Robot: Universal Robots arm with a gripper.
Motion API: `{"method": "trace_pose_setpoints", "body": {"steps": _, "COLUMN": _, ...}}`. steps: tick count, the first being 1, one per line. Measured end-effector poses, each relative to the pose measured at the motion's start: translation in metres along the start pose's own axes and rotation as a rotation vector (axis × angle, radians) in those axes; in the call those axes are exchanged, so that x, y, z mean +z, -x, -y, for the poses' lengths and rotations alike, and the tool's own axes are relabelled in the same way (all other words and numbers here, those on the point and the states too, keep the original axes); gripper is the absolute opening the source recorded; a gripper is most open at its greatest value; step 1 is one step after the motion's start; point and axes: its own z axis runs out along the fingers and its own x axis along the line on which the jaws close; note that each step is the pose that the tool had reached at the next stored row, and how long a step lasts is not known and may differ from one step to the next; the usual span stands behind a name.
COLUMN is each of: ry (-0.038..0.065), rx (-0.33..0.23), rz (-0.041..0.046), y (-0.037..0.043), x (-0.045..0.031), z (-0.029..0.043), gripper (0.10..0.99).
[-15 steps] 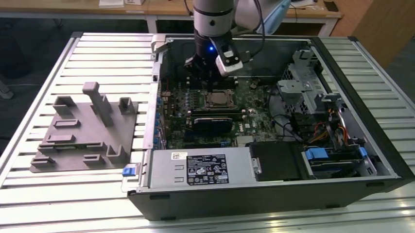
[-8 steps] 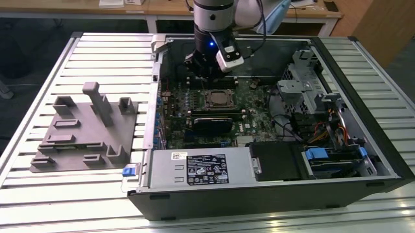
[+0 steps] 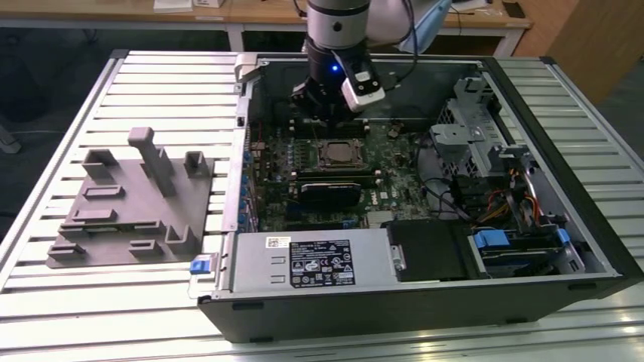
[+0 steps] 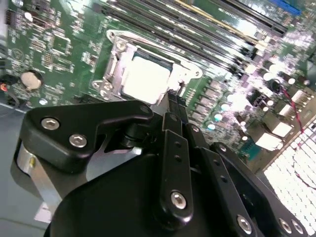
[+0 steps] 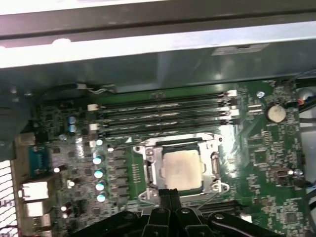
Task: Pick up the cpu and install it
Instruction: 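Close the cpu cover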
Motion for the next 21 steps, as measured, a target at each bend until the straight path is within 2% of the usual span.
{"method": "trace_pose_setpoints", "body": {"steps": 6, "ry": 0.000, "rx": 0.000, "rz": 0.0000, "y": 0.0166, "x": 0.0005, "z": -0.0021, "gripper": 0.106}}
{"method": "trace_pose_setpoints", "body": {"steps": 9, "ry": 0.000, "rx": 0.000, "rz": -0.0001, "y": 0.0223, "x": 0.0007, "z": -0.0027, "gripper": 0.106}}
{"method": "trace_pose_setpoints", "body": {"steps": 13, "ry": 0.000, "rx": 0.000, "rz": -0.0001, "y": 0.0227, "x": -0.0005, "z": -0.0029, "gripper": 0.106}}
{"method": "trace_pose_setpoints", "body": {"steps": 19, "ry": 0.000, "rx": 0.000, "rz": 0.0000, "y": 0.0230, "x": -0.0109, "z": -0.0030, "gripper": 0.106}}
{"method": "trace_pose_setpoints", "body": {"steps": 21, "ry": 0.000, "rx": 0.000, "rz": 0.0001, "y": 0.0231, "x": -0.0118, "z": -0.0031, "gripper": 0.106}}
